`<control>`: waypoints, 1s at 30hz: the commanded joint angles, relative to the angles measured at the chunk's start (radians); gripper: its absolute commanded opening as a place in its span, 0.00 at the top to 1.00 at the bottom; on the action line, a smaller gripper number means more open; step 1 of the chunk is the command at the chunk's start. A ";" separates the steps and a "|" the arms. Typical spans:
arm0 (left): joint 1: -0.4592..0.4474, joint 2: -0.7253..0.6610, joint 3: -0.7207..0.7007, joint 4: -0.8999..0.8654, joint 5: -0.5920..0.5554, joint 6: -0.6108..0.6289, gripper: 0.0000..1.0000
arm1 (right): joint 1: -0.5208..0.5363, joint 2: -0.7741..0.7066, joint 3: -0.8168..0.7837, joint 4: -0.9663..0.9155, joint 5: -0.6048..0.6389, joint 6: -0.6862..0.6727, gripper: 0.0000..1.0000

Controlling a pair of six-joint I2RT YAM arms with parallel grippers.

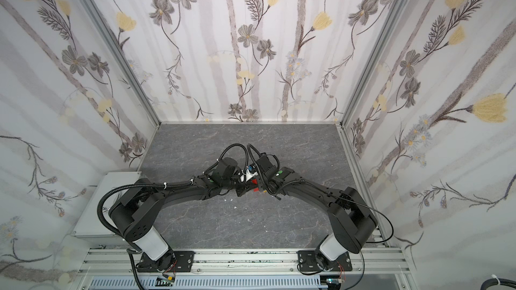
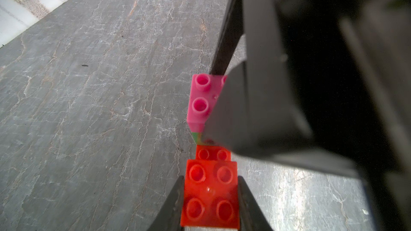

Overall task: Assemble the number 4 with lego
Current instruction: Adjust the lego brick at the center of the board.

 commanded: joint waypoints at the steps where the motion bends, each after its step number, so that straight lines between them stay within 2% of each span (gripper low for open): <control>1: 0.013 -0.014 -0.049 -0.105 -0.037 -0.043 0.67 | 0.007 0.025 -0.017 -0.149 -0.101 0.004 0.86; 4: 0.057 -0.073 -0.100 0.017 0.021 -0.146 0.39 | 0.005 0.019 -0.016 -0.145 -0.094 0.005 0.86; 9: 0.077 -0.210 -0.151 0.111 0.075 -0.177 0.00 | 0.004 0.018 0.002 -0.149 -0.078 0.005 0.86; 12: 0.096 -0.299 -0.206 0.197 0.071 -0.221 0.00 | 0.000 0.019 0.040 -0.185 -0.083 -0.010 0.84; 16: 0.121 -0.425 -0.248 0.186 -0.053 -0.268 0.00 | -0.042 0.028 0.103 -0.262 -0.145 -0.050 0.82; 19: 0.158 -0.543 -0.308 0.212 -0.091 -0.301 0.00 | -0.079 0.022 0.134 -0.307 -0.203 -0.072 0.82; 23: 0.214 -0.669 -0.341 0.138 -0.112 -0.310 0.00 | -0.119 0.032 0.206 -0.430 -0.275 -0.113 0.82; 26: 0.227 -0.720 -0.347 0.107 -0.172 -0.310 0.00 | -0.134 0.056 0.210 -0.502 -0.309 -0.133 0.81; 30: 0.248 -0.743 -0.335 0.077 -0.165 -0.347 0.00 | -0.152 0.106 0.230 -0.591 -0.348 -0.146 0.81</control>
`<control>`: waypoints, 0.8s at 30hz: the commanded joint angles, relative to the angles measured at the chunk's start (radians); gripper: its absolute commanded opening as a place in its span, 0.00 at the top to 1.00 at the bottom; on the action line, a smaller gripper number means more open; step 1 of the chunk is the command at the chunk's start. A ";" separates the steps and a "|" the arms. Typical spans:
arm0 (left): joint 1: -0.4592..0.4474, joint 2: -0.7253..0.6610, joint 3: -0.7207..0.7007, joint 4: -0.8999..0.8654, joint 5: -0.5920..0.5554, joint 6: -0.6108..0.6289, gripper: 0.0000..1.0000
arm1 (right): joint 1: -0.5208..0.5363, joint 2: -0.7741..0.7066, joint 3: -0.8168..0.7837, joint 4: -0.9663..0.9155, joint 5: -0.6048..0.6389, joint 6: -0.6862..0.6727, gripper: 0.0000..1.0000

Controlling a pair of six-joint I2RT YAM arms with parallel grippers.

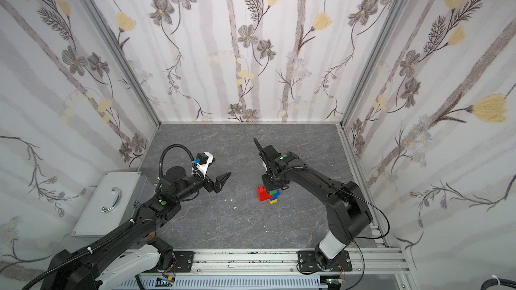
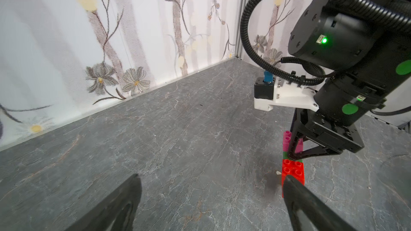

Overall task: Assemble the number 4 with lego
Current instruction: Adjust the lego brick at the center of the board.

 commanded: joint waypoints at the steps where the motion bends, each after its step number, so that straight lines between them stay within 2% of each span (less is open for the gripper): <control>1: 0.012 -0.018 0.007 -0.033 -0.009 -0.039 0.00 | -0.010 0.049 0.018 -0.175 -0.075 -0.026 0.81; 17: 0.073 -0.001 0.031 -0.050 0.098 -0.049 0.00 | -0.083 0.343 0.409 -0.396 -0.059 -0.062 0.76; 24: 0.097 0.025 0.031 -0.053 0.107 -0.057 0.00 | -0.108 0.444 0.482 -0.407 -0.075 -0.078 0.63</control>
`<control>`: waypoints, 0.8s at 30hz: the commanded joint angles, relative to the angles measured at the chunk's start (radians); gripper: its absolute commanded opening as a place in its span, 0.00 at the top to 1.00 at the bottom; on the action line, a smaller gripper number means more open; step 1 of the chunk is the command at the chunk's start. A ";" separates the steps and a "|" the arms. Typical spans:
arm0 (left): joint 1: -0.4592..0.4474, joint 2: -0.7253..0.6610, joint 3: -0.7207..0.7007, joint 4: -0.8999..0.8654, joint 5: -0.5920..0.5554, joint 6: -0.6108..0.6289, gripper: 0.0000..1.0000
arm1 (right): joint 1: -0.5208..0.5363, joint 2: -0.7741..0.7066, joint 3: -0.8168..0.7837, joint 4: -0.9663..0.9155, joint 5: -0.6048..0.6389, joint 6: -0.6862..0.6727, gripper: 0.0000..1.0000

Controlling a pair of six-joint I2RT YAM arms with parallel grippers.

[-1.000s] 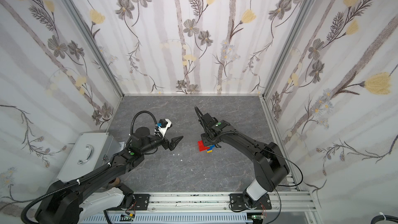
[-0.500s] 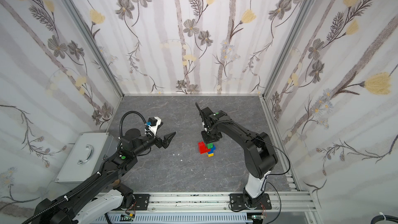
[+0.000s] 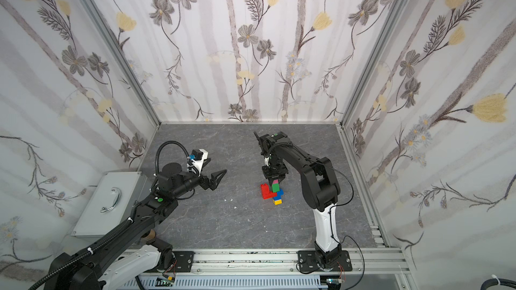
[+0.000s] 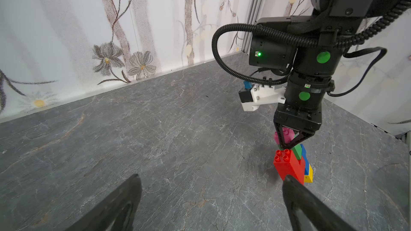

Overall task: Assemble the number 4 with lego
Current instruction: Adjust the lego brick at the center of the board.

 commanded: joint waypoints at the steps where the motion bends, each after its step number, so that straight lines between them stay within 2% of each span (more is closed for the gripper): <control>1: 0.010 0.009 0.006 0.007 0.013 -0.011 0.00 | -0.009 0.041 0.035 0.012 -0.004 -0.009 0.63; 6: 0.024 0.025 0.010 -0.003 0.020 -0.011 0.00 | -0.018 0.113 0.095 0.013 -0.027 -0.015 0.63; 16: 0.042 0.050 0.004 -0.005 0.015 -0.012 0.00 | -0.022 0.179 0.104 0.027 -0.042 -0.028 0.62; 21: 0.044 0.078 0.009 0.001 -0.002 -0.012 0.00 | -0.023 0.189 0.102 0.060 -0.027 -0.032 0.55; 24: 0.047 0.074 0.010 -0.011 -0.063 -0.009 0.00 | -0.024 0.181 0.105 0.096 -0.001 -0.027 0.53</control>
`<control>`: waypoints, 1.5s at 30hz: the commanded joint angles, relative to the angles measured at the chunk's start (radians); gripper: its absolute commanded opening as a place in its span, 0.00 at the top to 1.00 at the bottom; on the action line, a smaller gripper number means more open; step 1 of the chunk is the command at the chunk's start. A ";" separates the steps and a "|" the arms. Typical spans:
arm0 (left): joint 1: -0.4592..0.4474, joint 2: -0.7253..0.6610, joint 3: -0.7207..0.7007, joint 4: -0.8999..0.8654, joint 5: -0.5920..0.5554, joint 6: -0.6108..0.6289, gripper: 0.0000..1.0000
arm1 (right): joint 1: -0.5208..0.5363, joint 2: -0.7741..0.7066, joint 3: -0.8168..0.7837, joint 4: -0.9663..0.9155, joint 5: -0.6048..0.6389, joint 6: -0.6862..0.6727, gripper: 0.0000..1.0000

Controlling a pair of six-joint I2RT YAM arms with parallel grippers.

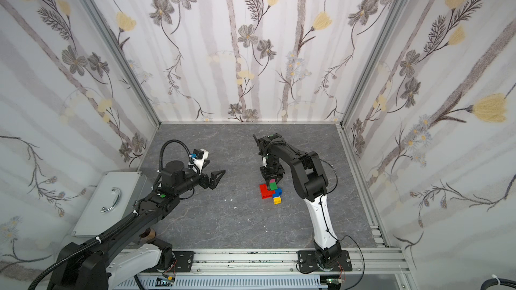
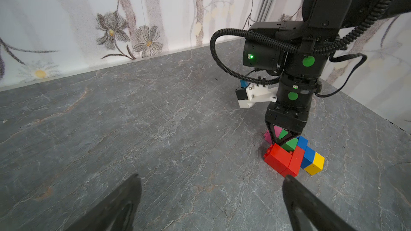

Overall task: Assemble the number 4 with lego
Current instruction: Adjust the lego brick at the center of the board, then reset both arms

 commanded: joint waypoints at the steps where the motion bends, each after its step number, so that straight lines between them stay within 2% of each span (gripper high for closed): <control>1: 0.004 -0.006 0.010 -0.002 -0.096 -0.006 0.00 | -0.001 -0.017 0.010 0.069 0.034 -0.001 0.52; 4: 0.004 -0.016 0.012 -0.039 -0.315 -0.018 0.00 | -0.004 -0.120 0.009 0.116 0.104 0.041 0.50; 5: 0.004 -0.016 0.013 -0.051 -0.423 -0.029 0.00 | -0.007 -0.170 -0.002 0.142 0.140 0.060 0.48; 8: 0.024 -0.002 -0.014 -0.055 -0.731 -0.075 0.00 | -0.017 -0.368 -0.134 0.312 0.297 0.126 0.36; 9: 0.034 0.008 -0.026 -0.063 -0.851 -0.099 0.00 | -0.021 -0.453 -0.222 0.408 0.376 0.140 0.30; 11: 0.058 0.032 -0.049 -0.073 -1.012 -0.113 0.00 | -0.034 -0.618 -0.415 0.606 0.559 0.162 0.23; 12: 0.065 0.049 -0.059 -0.080 -1.076 -0.108 0.00 | -0.048 -0.704 -0.531 0.728 0.643 0.169 0.04; 14: 0.078 0.085 -0.073 -0.087 -1.122 -0.076 0.00 | -0.101 -0.863 -0.752 0.952 0.748 0.164 0.00; 16: 0.095 0.121 -0.089 -0.087 -1.155 -0.080 0.00 | -0.169 -0.997 -0.988 1.232 0.759 0.118 0.00; 18: 0.131 0.159 -0.112 -0.052 -1.129 -0.091 0.00 | -0.270 -1.098 -1.251 1.600 0.662 0.059 0.00; 19: 0.148 0.169 -0.091 -0.074 -1.087 -0.097 0.00 | -0.323 -1.123 -1.296 1.678 0.585 0.036 0.00; 21: 0.199 0.196 -0.075 -0.037 -0.933 -0.097 0.00 | -0.408 -1.145 -1.334 1.754 0.538 0.043 0.00; 23: 0.251 0.251 -0.044 -0.021 -0.814 -0.121 0.00 | -0.462 -1.129 -1.388 1.868 0.460 -0.018 0.00; 25: 0.270 0.311 -0.010 0.018 -0.774 -0.096 0.00 | -0.495 -1.080 -1.443 1.983 0.415 -0.071 0.00; 27: 0.276 0.365 -0.014 0.170 -0.721 -0.022 0.00 | -0.533 -1.028 -1.487 2.135 0.311 -0.084 0.00; 28: 0.285 0.389 -0.018 0.239 -0.690 0.000 0.00 | -0.541 -1.029 -1.472 2.111 0.271 -0.088 0.00; 29: 0.299 0.420 -0.013 0.299 -0.651 -0.007 0.00 | -0.543 -1.025 -1.488 2.177 0.241 -0.104 0.00; 31: 0.347 0.474 0.030 0.292 -0.521 -0.051 0.00 | -0.561 -0.994 -1.539 2.329 0.156 -0.089 0.00; 34: 0.355 0.494 0.031 0.301 -0.470 -0.040 0.00 | -0.562 -0.873 -1.619 2.614 0.102 -0.103 0.00; 36: 0.350 0.475 -0.059 0.457 -0.438 -0.021 0.00 | -0.563 -0.921 -1.594 2.478 0.120 -0.103 0.00; 38: 0.348 0.523 -0.154 0.682 -0.455 -0.018 0.00 | -0.562 -0.883 -1.604 2.565 0.139 -0.097 0.00; 40: 0.344 0.502 -0.152 0.623 -0.487 -0.035 0.00 | -0.560 -0.904 -1.592 2.504 0.146 -0.099 0.00; 41: 0.346 0.524 -0.155 0.675 -0.493 -0.030 0.00 | -0.560 -0.910 -1.593 2.495 0.145 -0.098 0.00; 42: 0.347 0.503 -0.144 0.610 -0.494 -0.043 0.00 | -0.560 -0.903 -1.592 2.504 0.144 -0.098 0.00; 43: 0.348 0.520 -0.153 0.663 -0.498 -0.037 0.00 | -0.560 -0.900 -1.600 2.526 0.143 -0.101 0.00; 45: 0.349 0.511 -0.147 0.634 -0.494 -0.041 0.00 | -0.559 -0.890 -1.606 2.555 0.134 -0.105 0.00</control>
